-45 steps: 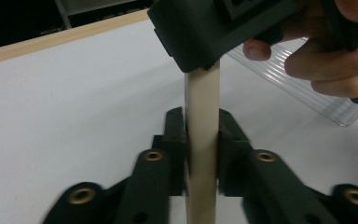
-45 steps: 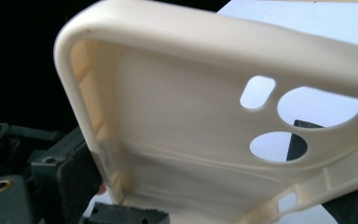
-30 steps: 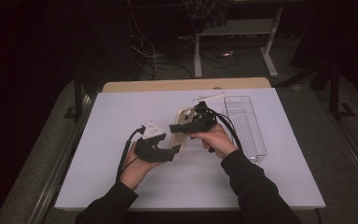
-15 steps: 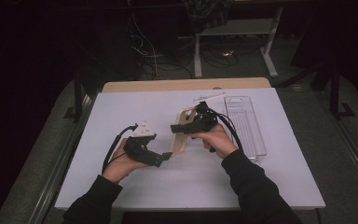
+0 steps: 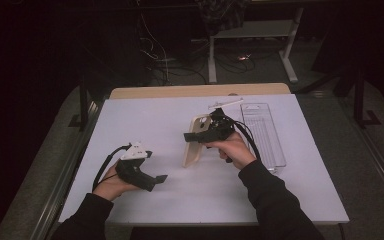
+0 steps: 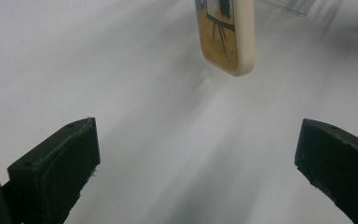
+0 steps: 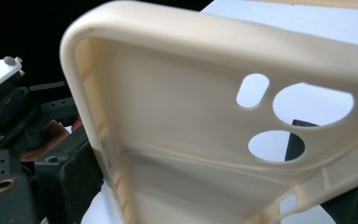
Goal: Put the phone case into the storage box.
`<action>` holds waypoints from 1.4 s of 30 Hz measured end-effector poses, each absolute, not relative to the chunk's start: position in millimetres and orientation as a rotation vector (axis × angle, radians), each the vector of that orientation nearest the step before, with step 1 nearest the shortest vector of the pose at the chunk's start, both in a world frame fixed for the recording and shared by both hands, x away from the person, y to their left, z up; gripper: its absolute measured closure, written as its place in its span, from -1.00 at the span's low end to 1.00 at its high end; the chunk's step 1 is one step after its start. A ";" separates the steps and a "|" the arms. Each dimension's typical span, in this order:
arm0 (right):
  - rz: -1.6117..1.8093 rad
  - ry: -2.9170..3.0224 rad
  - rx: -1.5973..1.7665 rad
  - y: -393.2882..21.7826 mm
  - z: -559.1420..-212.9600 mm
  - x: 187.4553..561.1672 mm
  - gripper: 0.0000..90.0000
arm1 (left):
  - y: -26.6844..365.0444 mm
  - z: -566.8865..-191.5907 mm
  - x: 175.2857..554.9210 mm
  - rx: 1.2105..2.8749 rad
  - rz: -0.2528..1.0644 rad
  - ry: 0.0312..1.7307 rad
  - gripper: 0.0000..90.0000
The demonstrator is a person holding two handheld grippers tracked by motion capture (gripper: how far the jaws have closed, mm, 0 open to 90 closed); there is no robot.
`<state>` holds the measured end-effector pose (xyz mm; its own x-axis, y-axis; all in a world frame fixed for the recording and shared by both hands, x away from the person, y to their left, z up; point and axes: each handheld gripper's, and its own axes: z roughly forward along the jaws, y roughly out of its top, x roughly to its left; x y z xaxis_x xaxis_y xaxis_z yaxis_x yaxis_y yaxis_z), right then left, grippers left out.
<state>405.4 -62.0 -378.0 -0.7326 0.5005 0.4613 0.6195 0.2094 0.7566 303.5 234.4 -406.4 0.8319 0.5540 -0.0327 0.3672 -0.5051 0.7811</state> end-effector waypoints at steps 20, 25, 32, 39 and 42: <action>-1.539 -2.396 -1.134 -66.3 -369.4 412.1 -0.84 | 250.4 -421.5 295.5 2.194 0.289 0.688 -1.00; -1.552 -2.406 -1.178 -74.5 -354.6 419.3 -0.84 | 248.7 -424.0 295.5 2.198 0.298 0.694 -1.00; -1.559 -2.429 -1.227 -86.9 -334.9 426.8 -0.84 | 248.8 -422.7 295.6 2.212 0.305 0.700 -1.00; -1.570 -2.446 -1.305 -99.9 -317.5 433.2 -0.84 | 248.5 -421.7 295.1 2.208 0.313 0.709 -1.00; -1.584 -2.439 -1.334 -105.9 -311.2 436.1 -0.84 | 247.7 -421.7 295.2 2.213 0.310 0.710 -1.00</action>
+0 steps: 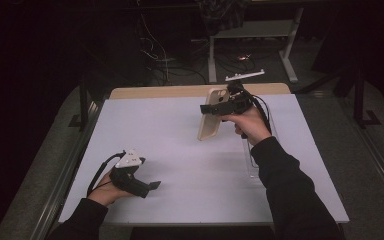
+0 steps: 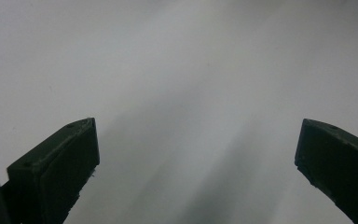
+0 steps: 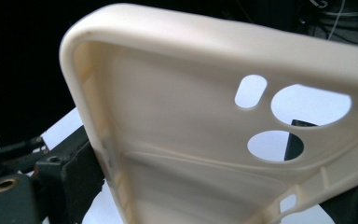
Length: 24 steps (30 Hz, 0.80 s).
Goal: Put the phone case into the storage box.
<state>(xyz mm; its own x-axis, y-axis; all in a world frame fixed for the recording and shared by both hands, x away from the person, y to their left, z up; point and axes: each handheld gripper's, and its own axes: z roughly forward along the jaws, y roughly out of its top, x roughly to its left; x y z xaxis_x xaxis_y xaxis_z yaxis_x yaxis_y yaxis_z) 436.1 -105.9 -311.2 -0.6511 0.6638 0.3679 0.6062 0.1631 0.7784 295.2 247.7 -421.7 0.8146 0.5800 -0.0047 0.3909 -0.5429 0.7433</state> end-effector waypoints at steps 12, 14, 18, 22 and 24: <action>1.453 2.283 1.348 -131.9 -292.5 446.6 -0.84 | 247.7 -421.3 294.7 2.219 0.327 0.716 -1.00; 1.447 2.262 1.361 -138.6 -289.1 447.8 -0.84 | 247.8 -421.0 294.9 2.217 0.329 0.717 -1.00; 1.415 2.228 1.385 -151.3 -283.1 451.4 -0.83 | 246.6 -421.5 294.3 2.210 0.331 0.724 -1.00; 1.383 2.204 1.404 -160.3 -282.8 455.6 -0.83 | 247.0 -420.0 293.9 2.209 0.337 0.716 -1.00; 1.376 2.189 1.418 -164.2 -283.0 457.7 -0.83 | 247.2 -420.0 294.0 2.217 0.340 0.714 -1.00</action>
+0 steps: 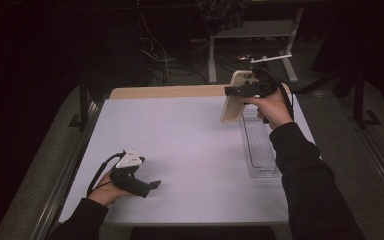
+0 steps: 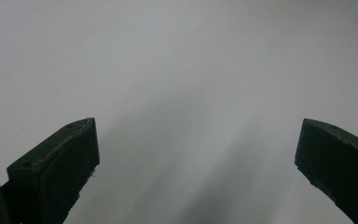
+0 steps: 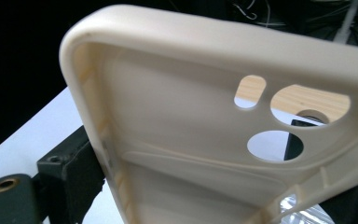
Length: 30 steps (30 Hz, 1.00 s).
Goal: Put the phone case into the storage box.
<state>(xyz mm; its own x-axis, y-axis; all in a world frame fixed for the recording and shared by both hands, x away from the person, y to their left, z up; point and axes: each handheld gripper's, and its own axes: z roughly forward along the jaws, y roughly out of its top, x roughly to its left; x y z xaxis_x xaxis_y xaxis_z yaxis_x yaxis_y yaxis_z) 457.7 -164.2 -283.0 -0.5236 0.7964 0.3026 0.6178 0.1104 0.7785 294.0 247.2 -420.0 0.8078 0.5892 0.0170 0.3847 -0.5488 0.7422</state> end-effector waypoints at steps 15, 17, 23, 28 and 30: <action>1.207 2.100 1.505 -190.1 -284.2 473.7 -0.83 | 249.2 -420.4 293.9 2.218 0.343 0.738 -1.00; 1.190 2.083 1.519 -193.3 -285.4 475.6 -0.83 | 249.6 -420.3 294.2 2.217 0.346 0.736 -1.00; 1.125 2.049 1.535 -196.9 -292.3 483.0 -0.83 | 247.9 -421.0 293.7 2.197 0.336 0.748 -1.00; 1.058 2.030 1.570 -199.1 -299.3 489.1 -0.83 | 247.9 -420.3 293.8 2.199 0.345 0.735 -1.00; 1.038 2.021 1.583 -200.0 -302.2 491.4 -0.83 | 247.3 -420.5 293.7 2.197 0.336 0.741 -1.00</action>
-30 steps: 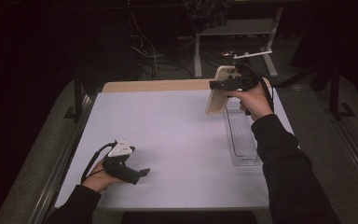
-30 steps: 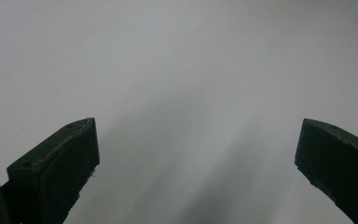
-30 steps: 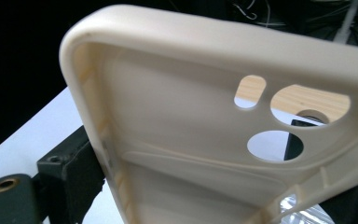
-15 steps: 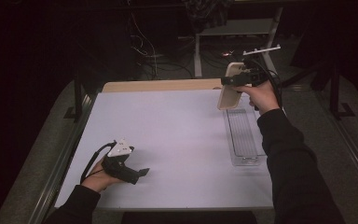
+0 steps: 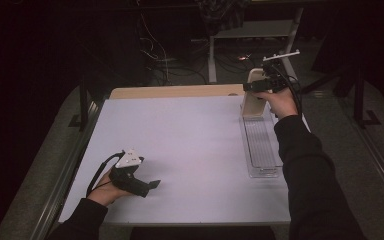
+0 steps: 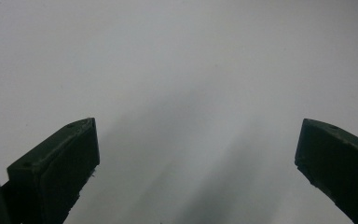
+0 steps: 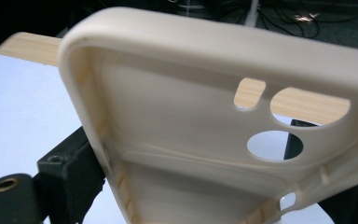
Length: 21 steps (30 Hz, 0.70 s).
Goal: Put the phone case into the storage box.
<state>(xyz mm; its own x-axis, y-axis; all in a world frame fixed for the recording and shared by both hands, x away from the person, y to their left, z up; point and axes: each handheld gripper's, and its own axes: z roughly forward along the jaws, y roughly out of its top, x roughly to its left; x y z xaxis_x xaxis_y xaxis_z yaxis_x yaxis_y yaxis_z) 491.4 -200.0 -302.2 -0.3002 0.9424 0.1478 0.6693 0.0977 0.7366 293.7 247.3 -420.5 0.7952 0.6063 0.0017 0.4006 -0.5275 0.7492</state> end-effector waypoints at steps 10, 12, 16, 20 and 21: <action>0.932 2.006 1.654 -204.8 -323.8 503.7 -0.83 | 247.2 -421.3 294.3 2.217 0.340 0.734 -1.00; 0.913 2.010 1.665 -205.8 -328.9 506.3 -0.83 | 246.8 -421.5 294.0 2.215 0.339 0.735 -1.00; 0.894 2.001 1.705 -208.6 -337.0 511.8 -0.83 | 245.2 -422.1 292.8 2.189 0.326 0.754 -1.00; 0.866 2.007 1.714 -205.1 -343.1 516.6 -0.83 | 246.3 -421.8 293.6 2.227 0.328 0.734 -1.00; 0.865 2.009 1.727 -203.6 -344.6 517.5 -0.83 | 246.3 -421.6 293.6 2.227 0.330 0.731 -1.00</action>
